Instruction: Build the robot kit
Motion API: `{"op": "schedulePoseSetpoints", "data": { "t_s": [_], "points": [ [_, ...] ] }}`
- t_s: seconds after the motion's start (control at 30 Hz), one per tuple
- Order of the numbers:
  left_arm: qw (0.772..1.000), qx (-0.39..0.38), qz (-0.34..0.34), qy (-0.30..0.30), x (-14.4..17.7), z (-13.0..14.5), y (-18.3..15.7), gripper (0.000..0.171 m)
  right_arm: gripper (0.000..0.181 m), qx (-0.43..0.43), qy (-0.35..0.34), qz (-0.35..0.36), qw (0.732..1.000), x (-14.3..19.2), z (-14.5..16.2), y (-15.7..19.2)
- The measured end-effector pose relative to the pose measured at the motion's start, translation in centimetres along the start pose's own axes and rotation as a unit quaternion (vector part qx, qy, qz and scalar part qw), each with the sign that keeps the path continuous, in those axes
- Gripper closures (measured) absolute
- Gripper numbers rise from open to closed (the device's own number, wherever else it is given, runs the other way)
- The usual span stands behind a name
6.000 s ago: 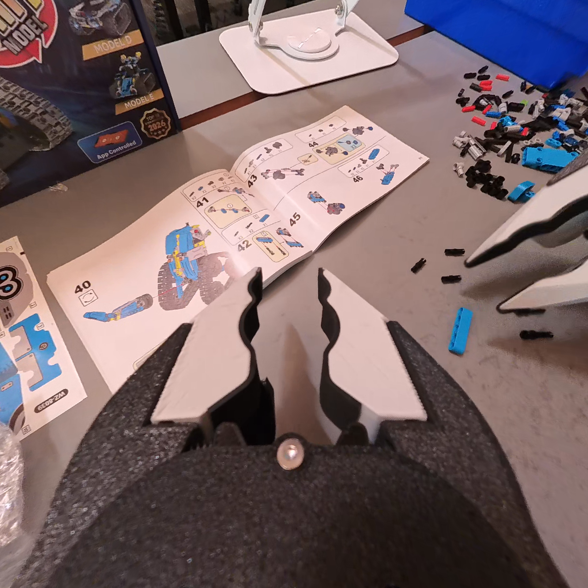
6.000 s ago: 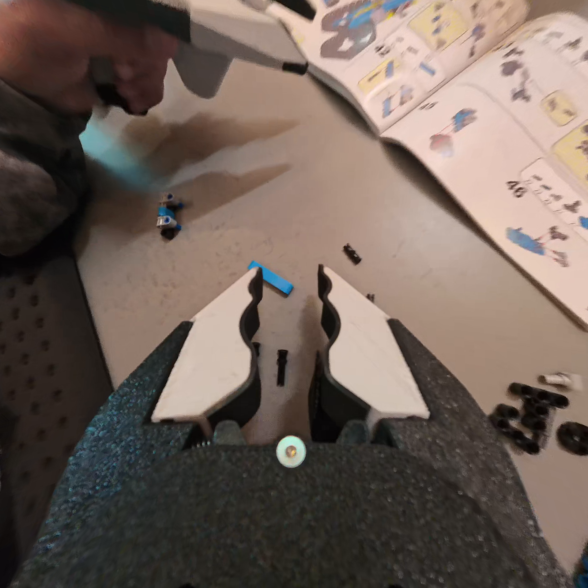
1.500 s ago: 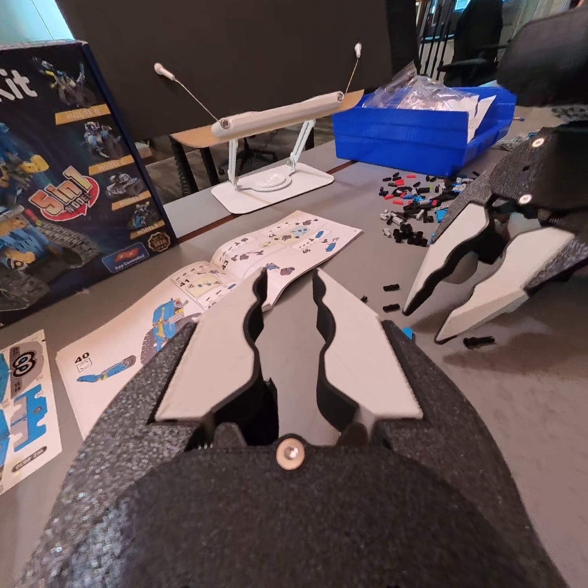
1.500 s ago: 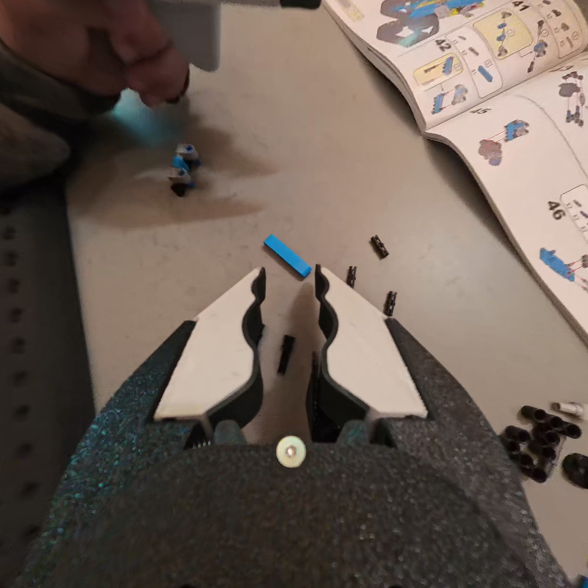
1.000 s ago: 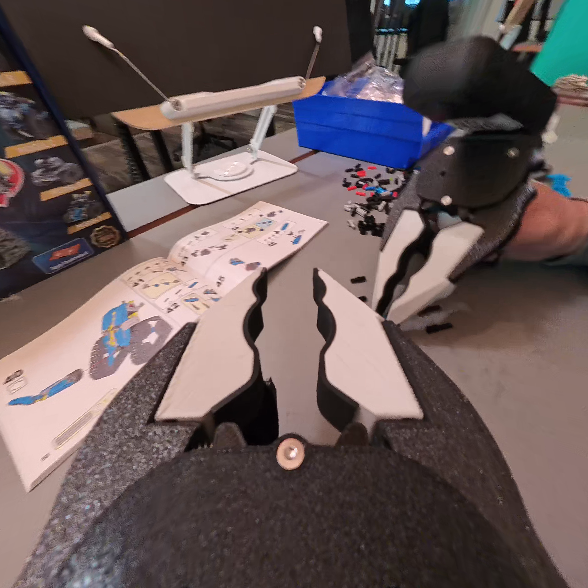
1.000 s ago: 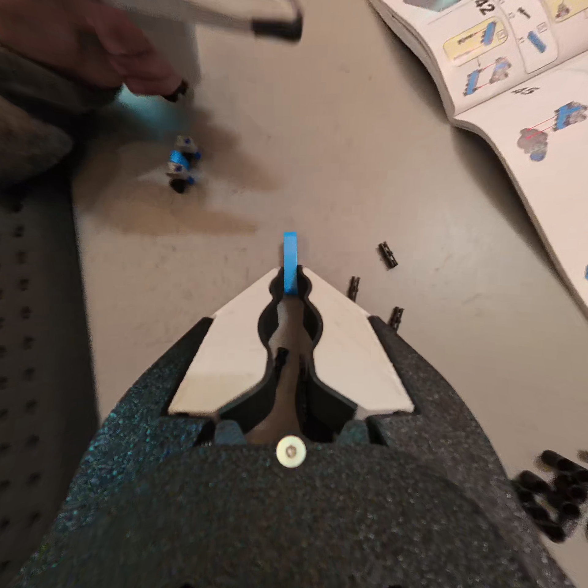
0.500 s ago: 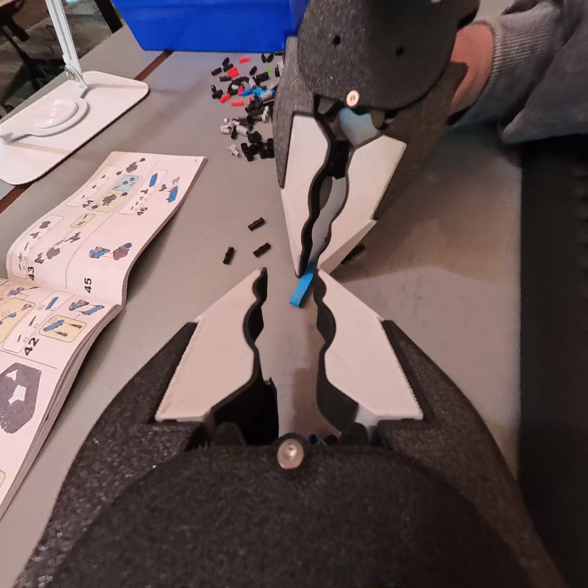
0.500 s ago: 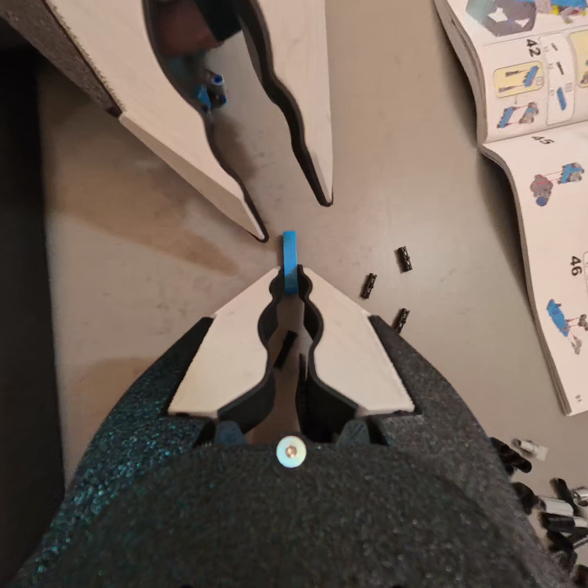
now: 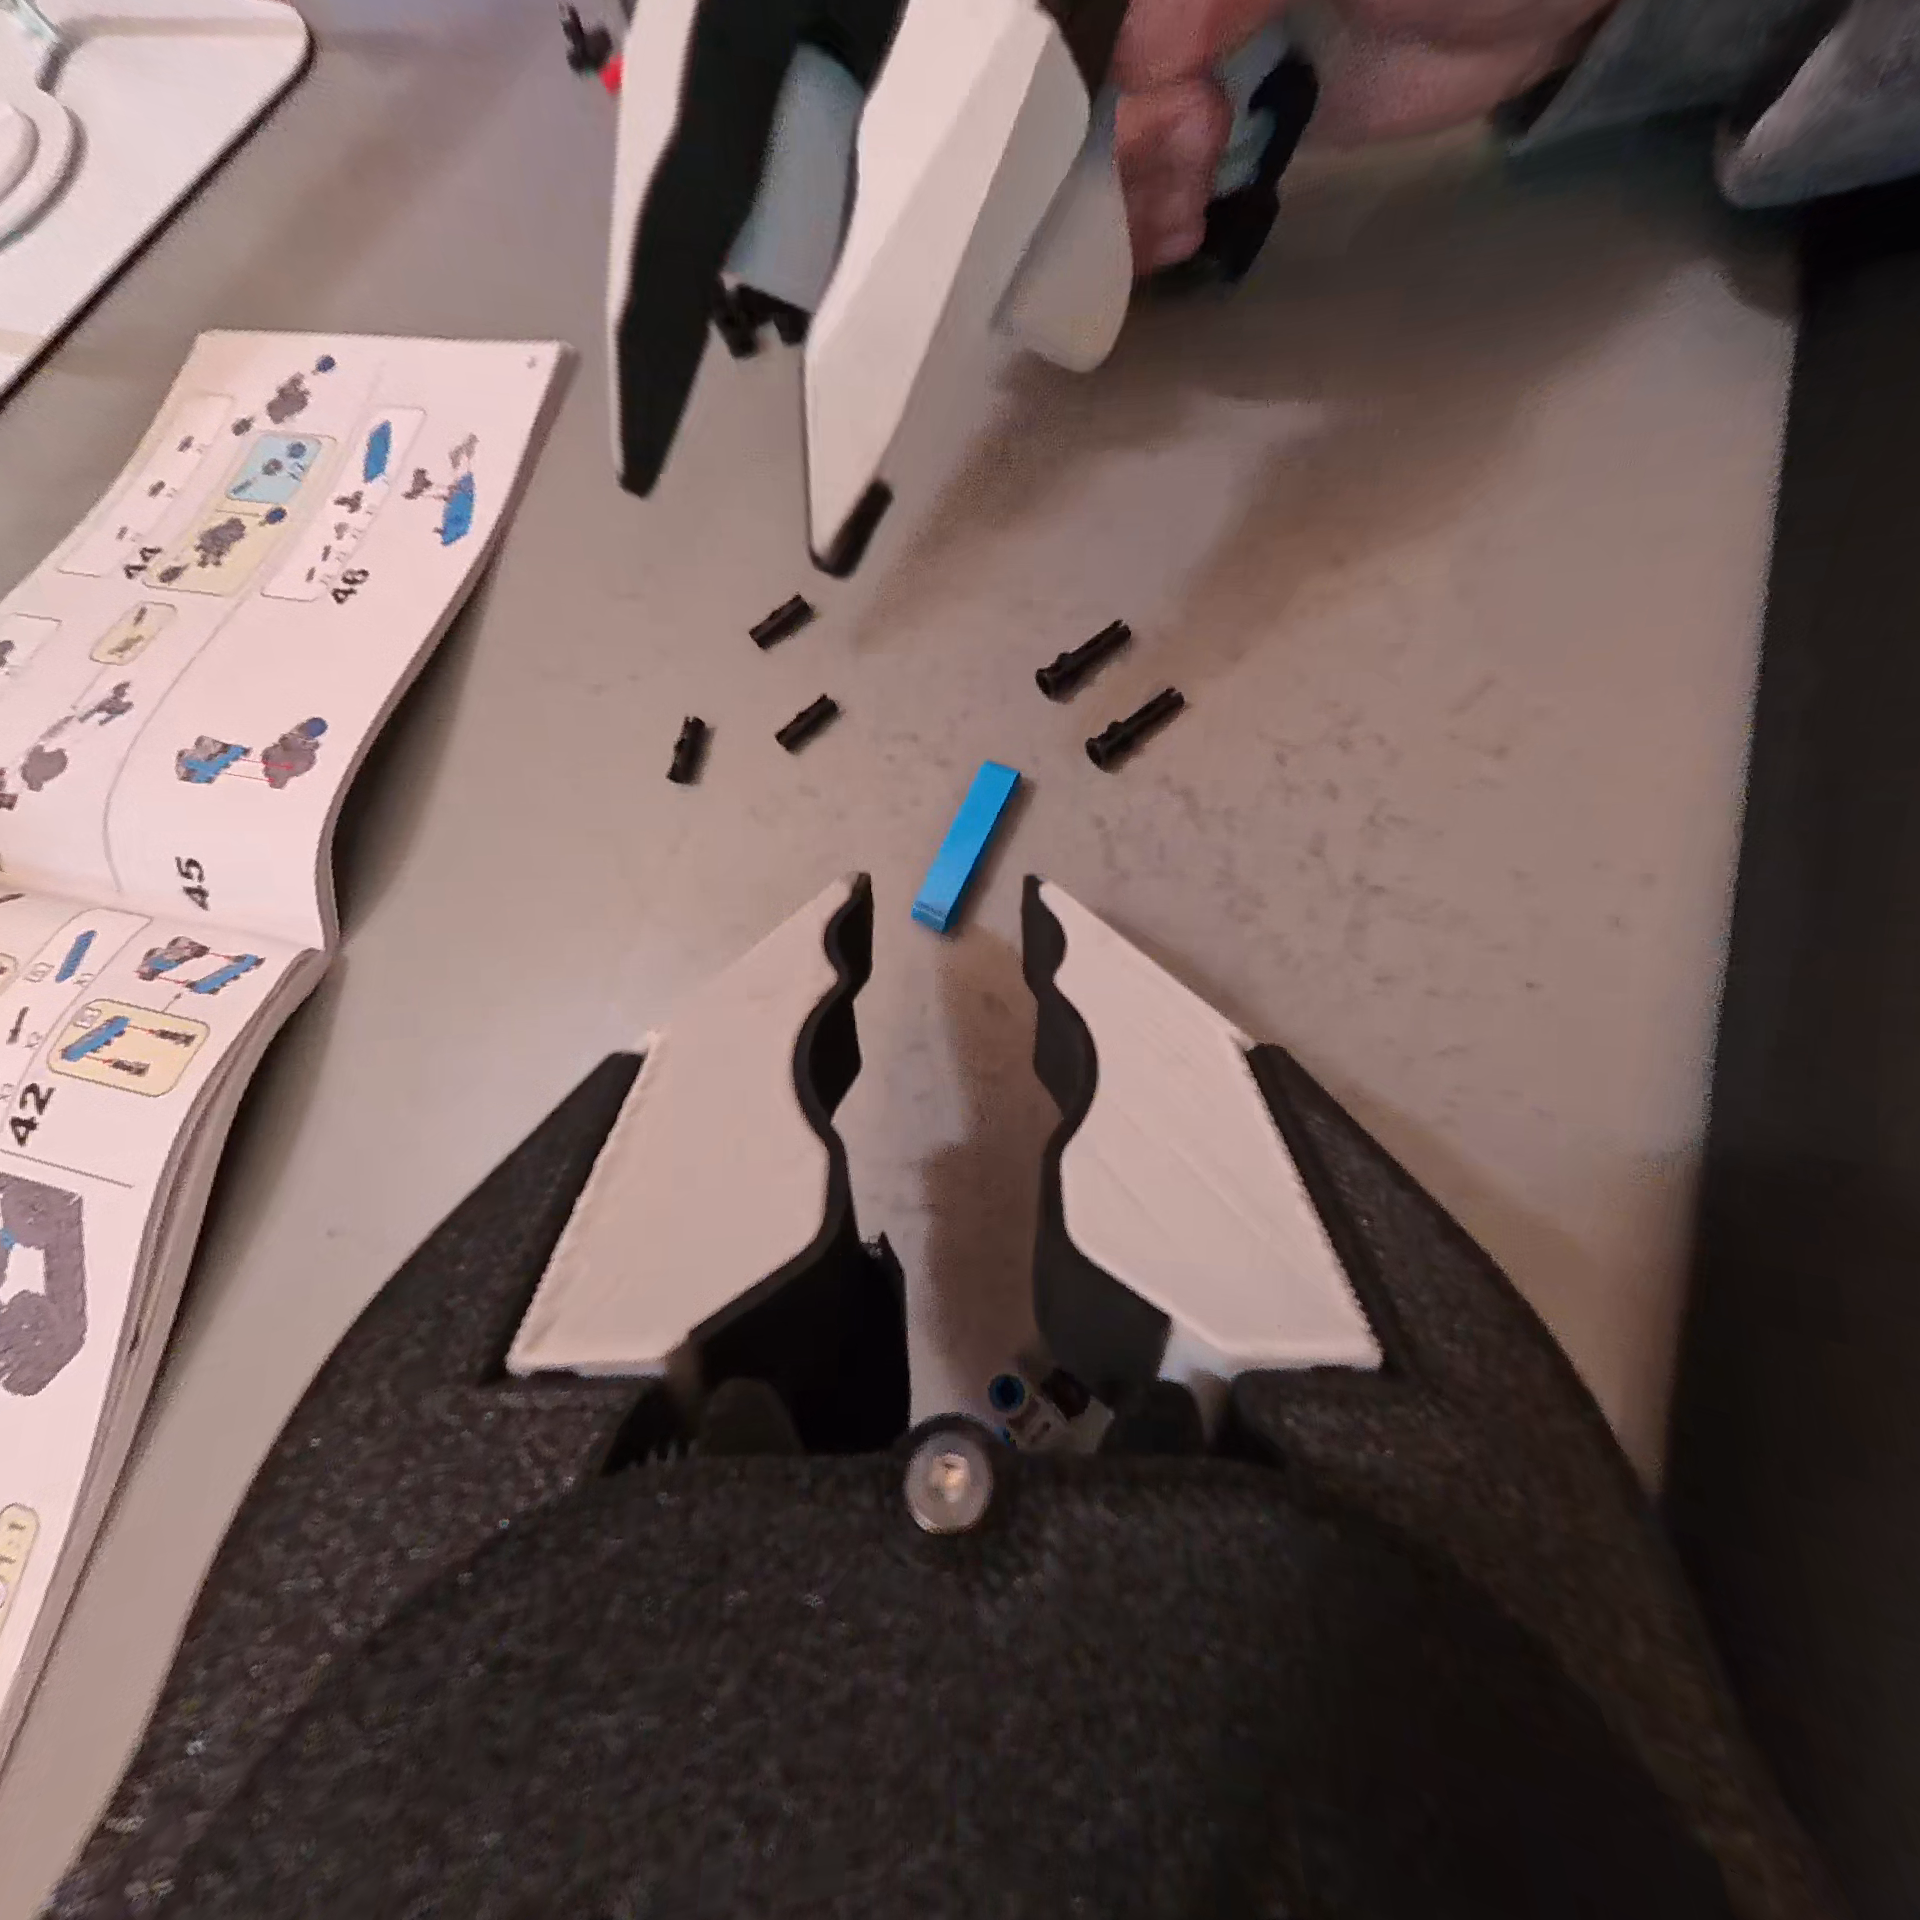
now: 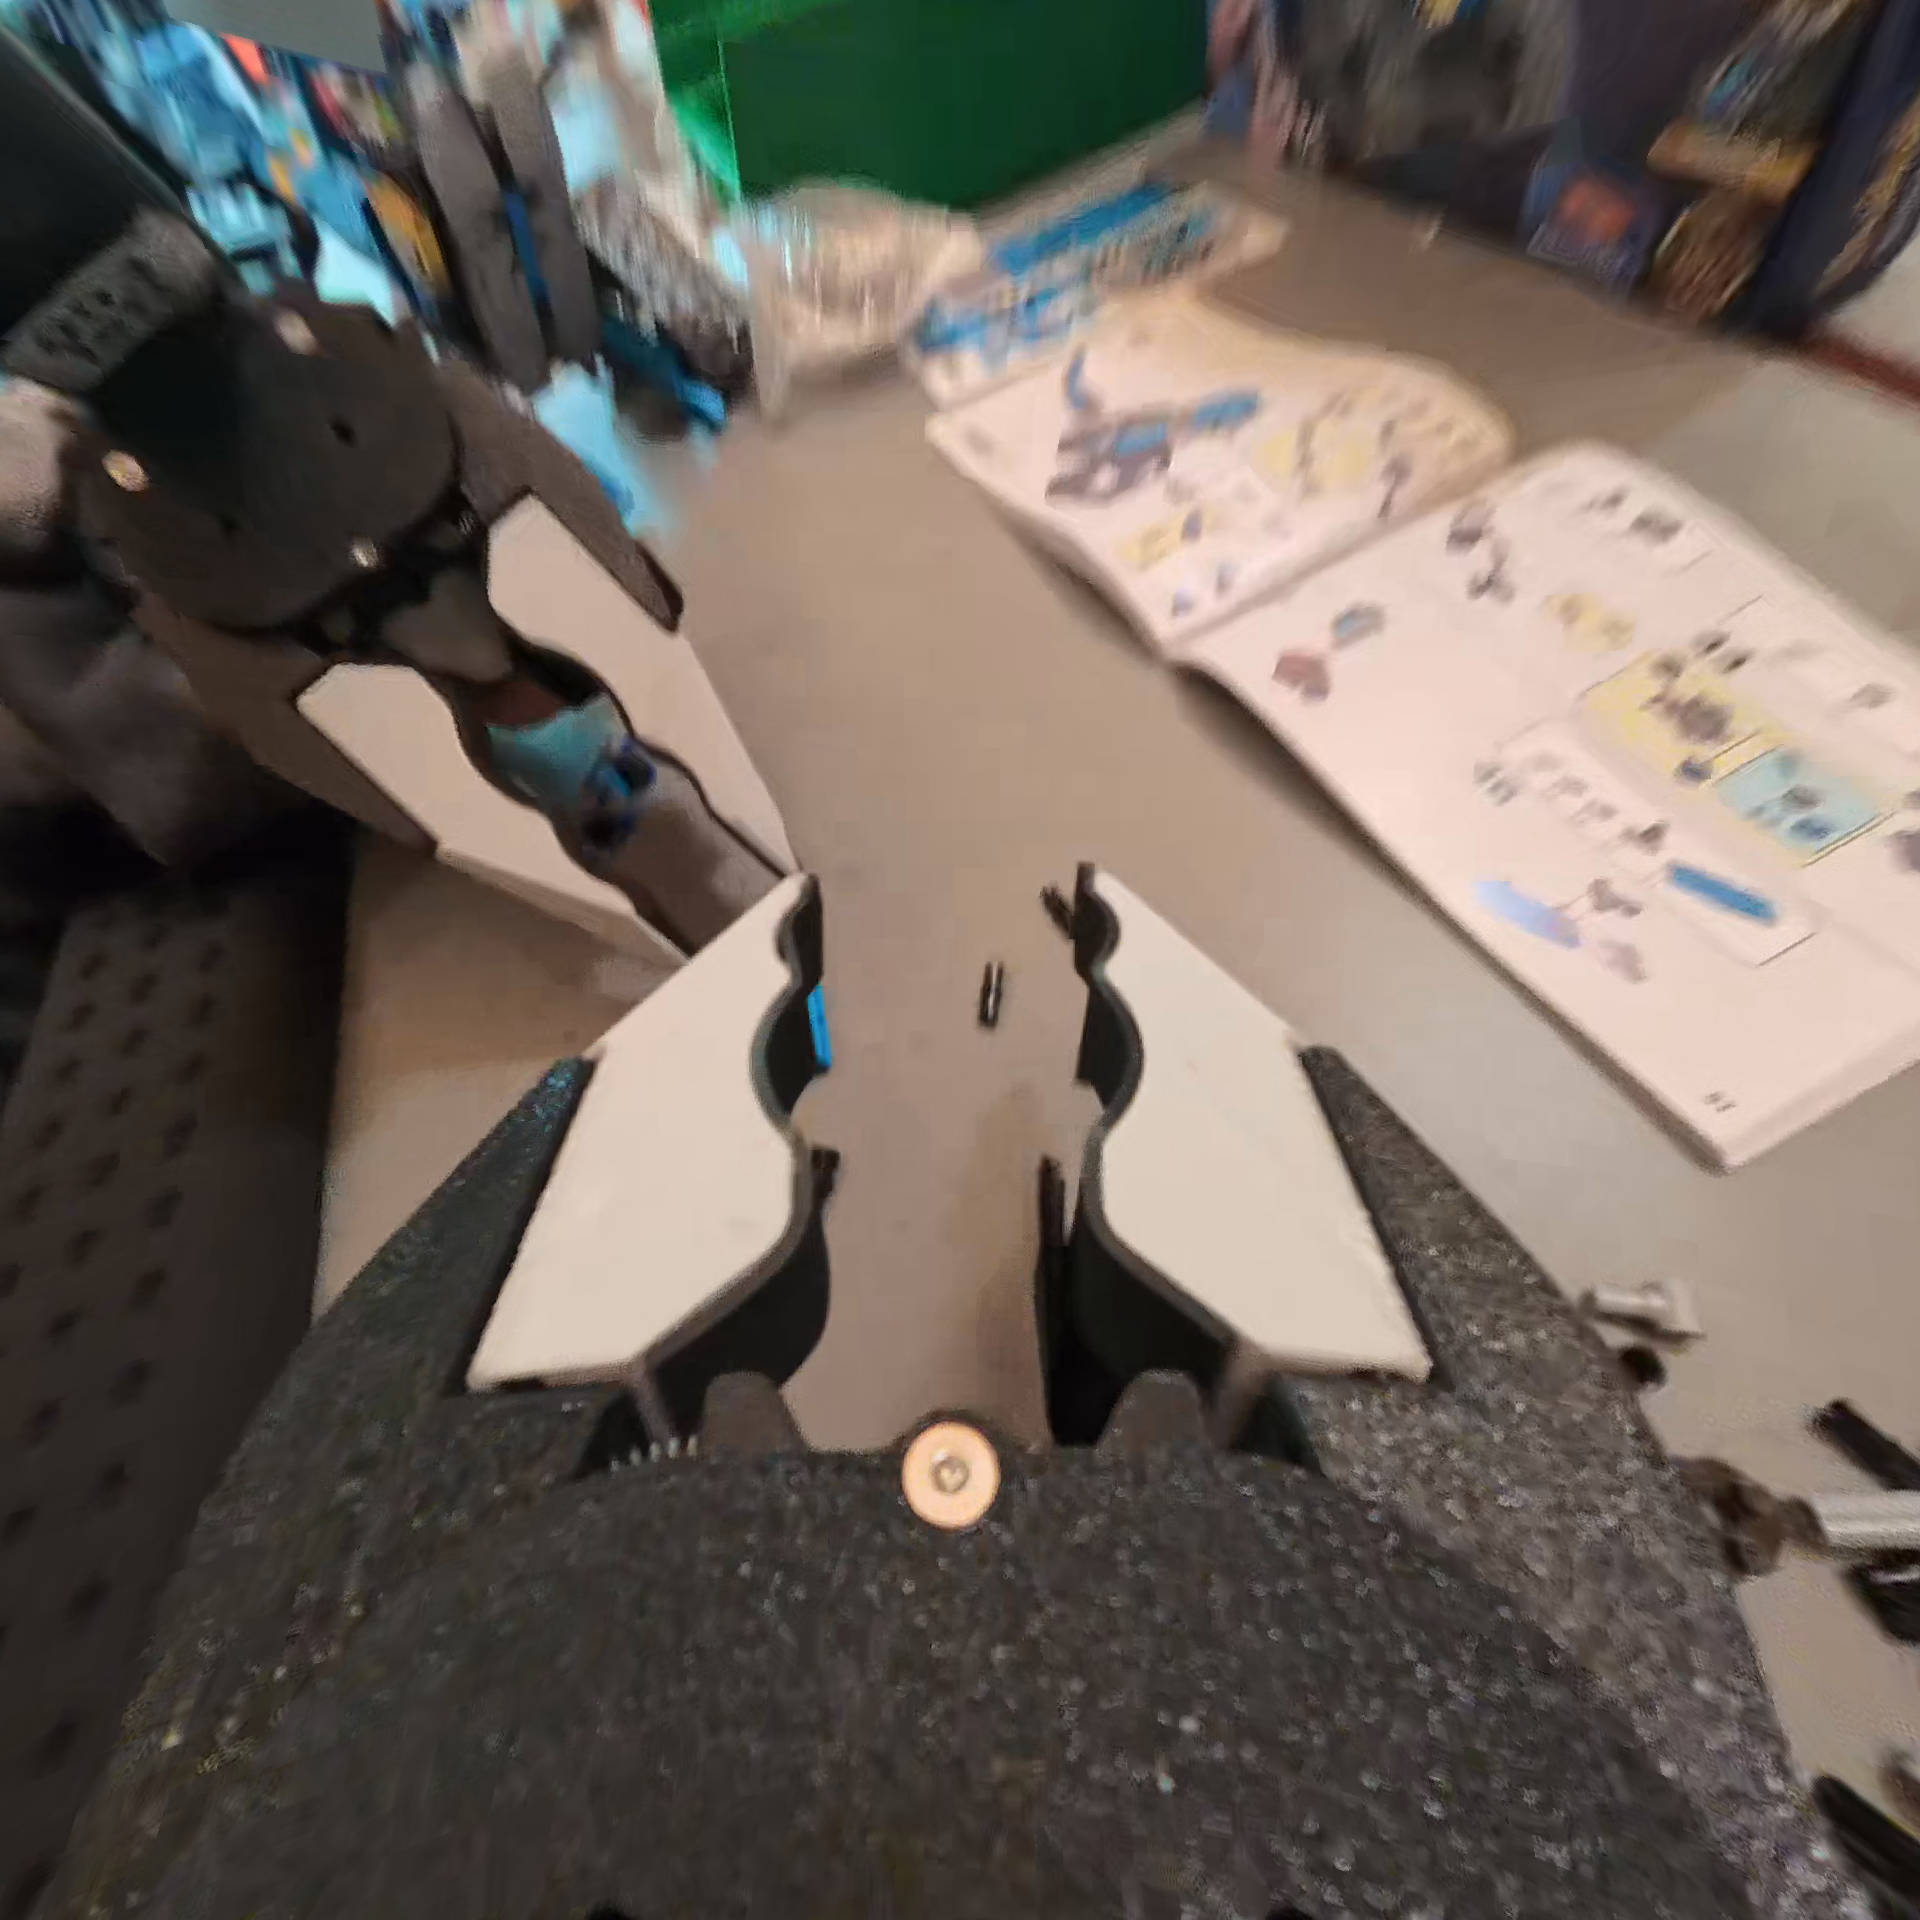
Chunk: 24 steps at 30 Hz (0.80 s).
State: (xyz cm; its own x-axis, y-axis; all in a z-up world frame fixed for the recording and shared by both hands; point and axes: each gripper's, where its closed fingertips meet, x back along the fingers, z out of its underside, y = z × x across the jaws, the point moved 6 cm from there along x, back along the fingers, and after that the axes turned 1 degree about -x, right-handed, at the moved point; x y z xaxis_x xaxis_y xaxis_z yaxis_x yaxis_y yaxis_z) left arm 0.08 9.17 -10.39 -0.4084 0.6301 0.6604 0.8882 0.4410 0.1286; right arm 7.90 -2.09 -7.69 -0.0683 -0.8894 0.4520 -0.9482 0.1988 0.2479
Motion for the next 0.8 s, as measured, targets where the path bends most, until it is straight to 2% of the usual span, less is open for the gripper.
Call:
{"op": "schedulePoseSetpoints", "data": {
  "t_s": [0.1,0.2,0.27,0.43,0.53,0.67,0.8],
  "points": [
    [1.000,0.002,0.001,0.004,-0.4,0.2,-0.1,0.143,0.148,0.011,0.068,-0.013,0.998,-0.7,1.2,0.5],
    [1.000,0.002,0.000,-0.004,-0.4,-0.1,-0.2,0.144,0.150,0.024,0.109,0.012,0.994,-1.1,2.0,0.5],
    [1.000,-0.004,-0.008,-0.015,-0.1,-0.4,-0.2,0.145,0.159,0.042,0.121,0.036,0.991,-1.3,2.3,0.3],
    [0.998,0.027,-0.043,-0.037,0.3,-0.4,1.0,0.148,0.160,0.072,0.127,0.069,0.987,-1.6,2.3,0.3],
    [0.993,0.038,-0.104,-0.043,0.4,-0.3,2.4,0.149,0.164,0.078,0.153,0.073,0.982,-2.2,2.7,0.6],
    [0.975,0.058,-0.206,-0.058,1.3,-0.4,4.7,0.152,0.167,0.078,0.161,0.080,0.981,-2.7,2.6,0.7],
    [0.964,0.047,-0.253,-0.062,1.7,-0.6,5.4,0.157,0.167,0.070,0.152,0.094,0.981,-2.5,2.2,0.4]
  ]
}}
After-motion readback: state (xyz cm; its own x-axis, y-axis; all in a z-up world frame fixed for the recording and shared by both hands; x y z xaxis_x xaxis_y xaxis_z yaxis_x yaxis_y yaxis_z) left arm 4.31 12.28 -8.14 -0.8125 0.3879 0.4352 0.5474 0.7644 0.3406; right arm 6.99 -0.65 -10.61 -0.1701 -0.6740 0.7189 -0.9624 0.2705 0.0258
